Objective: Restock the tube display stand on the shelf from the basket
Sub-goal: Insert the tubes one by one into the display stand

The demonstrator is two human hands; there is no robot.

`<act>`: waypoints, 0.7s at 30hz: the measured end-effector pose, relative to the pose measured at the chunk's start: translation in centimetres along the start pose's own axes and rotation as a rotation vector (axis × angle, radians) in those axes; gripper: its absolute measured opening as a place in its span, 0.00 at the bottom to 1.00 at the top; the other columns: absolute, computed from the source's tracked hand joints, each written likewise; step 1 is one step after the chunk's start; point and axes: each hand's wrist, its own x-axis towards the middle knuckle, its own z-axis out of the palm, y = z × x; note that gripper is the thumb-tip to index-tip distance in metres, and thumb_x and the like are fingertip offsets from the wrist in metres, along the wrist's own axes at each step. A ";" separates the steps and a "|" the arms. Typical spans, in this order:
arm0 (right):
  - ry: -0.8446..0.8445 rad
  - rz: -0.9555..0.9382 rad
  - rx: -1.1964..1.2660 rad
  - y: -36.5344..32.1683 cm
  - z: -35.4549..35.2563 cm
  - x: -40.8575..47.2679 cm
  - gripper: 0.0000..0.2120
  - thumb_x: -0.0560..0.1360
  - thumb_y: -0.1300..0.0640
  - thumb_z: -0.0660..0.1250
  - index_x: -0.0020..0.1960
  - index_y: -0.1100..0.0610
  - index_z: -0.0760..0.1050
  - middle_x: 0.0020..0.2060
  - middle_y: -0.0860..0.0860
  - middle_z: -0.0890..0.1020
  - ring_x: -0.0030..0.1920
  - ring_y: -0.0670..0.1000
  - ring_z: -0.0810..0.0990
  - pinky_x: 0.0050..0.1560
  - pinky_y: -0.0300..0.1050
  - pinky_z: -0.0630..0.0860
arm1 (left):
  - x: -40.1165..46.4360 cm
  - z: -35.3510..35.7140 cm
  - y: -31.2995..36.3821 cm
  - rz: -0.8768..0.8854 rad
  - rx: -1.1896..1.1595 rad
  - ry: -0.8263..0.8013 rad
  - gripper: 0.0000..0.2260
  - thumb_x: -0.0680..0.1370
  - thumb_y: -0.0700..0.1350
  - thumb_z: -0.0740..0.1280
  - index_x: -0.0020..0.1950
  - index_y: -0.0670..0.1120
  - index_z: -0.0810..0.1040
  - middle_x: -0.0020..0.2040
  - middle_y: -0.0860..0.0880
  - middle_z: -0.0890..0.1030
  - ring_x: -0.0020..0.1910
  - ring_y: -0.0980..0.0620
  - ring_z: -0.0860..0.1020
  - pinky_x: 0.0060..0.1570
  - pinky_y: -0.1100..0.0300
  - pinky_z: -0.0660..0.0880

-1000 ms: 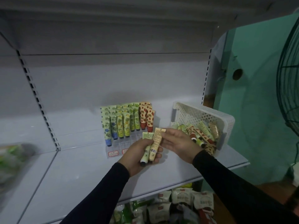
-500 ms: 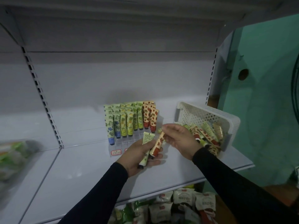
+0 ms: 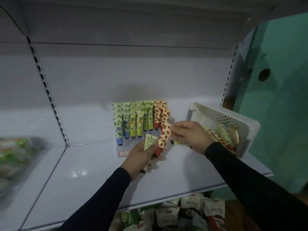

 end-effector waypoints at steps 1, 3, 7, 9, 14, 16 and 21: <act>0.022 -0.026 -0.037 -0.4 0.2 0.3 0.09 0.75 0.62 0.70 0.53 0.64 0.80 0.50 0.61 0.84 0.46 0.53 0.83 0.48 0.40 0.82 | 0.0 -0.4 -0.2 0.039 0.085 0.050 0.09 0.81 0.51 0.64 0.57 0.47 0.77 0.44 0.50 0.86 0.40 0.48 0.83 0.25 0.60 0.71; 0.087 -0.087 -0.088 -1.3 0.5 1.1 0.07 0.74 0.61 0.70 0.51 0.62 0.81 0.48 0.60 0.85 0.46 0.54 0.84 0.47 0.40 0.82 | -0.2 -1.3 -0.5 0.122 0.243 0.138 0.08 0.81 0.51 0.64 0.53 0.48 0.76 0.43 0.48 0.84 0.36 0.50 0.82 0.25 0.61 0.72; 0.218 -0.209 -0.248 -2.1 0.7 3.3 0.04 0.74 0.59 0.72 0.47 0.57 0.83 0.43 0.56 0.86 0.43 0.53 0.85 0.50 0.45 0.82 | -1.0 -4.1 -0.6 0.267 0.274 0.366 0.07 0.81 0.49 0.63 0.46 0.48 0.75 0.32 0.49 0.79 0.25 0.56 0.74 0.23 0.64 0.69; 0.262 -0.261 -0.346 -2.0 0.8 4.2 0.02 0.74 0.57 0.72 0.45 0.54 0.83 0.40 0.53 0.86 0.42 0.52 0.85 0.51 0.47 0.82 | -1.1 -5.7 -0.6 0.301 0.187 0.479 0.07 0.81 0.46 0.63 0.44 0.48 0.75 0.29 0.48 0.77 0.25 0.53 0.72 0.22 0.62 0.68; 0.341 -0.356 -0.621 -1.8 2.0 5.9 0.07 0.75 0.54 0.70 0.45 0.57 0.84 0.38 0.49 0.85 0.40 0.46 0.83 0.49 0.41 0.79 | -0.8 -8.8 -1.7 0.228 0.076 0.625 0.10 0.80 0.45 0.63 0.42 0.42 0.73 0.30 0.45 0.76 0.24 0.50 0.71 0.20 0.62 0.66; 0.349 -0.361 -0.706 -1.7 2.3 6.4 0.09 0.76 0.53 0.69 0.42 0.56 0.83 0.38 0.49 0.85 0.40 0.46 0.81 0.45 0.36 0.75 | -0.7 -9.3 -2.6 0.201 0.048 0.614 0.10 0.80 0.45 0.63 0.43 0.40 0.73 0.29 0.45 0.75 0.25 0.48 0.70 0.22 0.60 0.67; 0.374 -0.355 -0.791 -1.7 3.1 7.0 0.10 0.76 0.52 0.69 0.44 0.57 0.84 0.42 0.50 0.85 0.42 0.45 0.80 0.43 0.33 0.69 | -0.2 -9.6 -3.8 0.180 0.034 0.615 0.11 0.81 0.45 0.63 0.43 0.38 0.73 0.29 0.44 0.75 0.24 0.48 0.70 0.23 0.58 0.67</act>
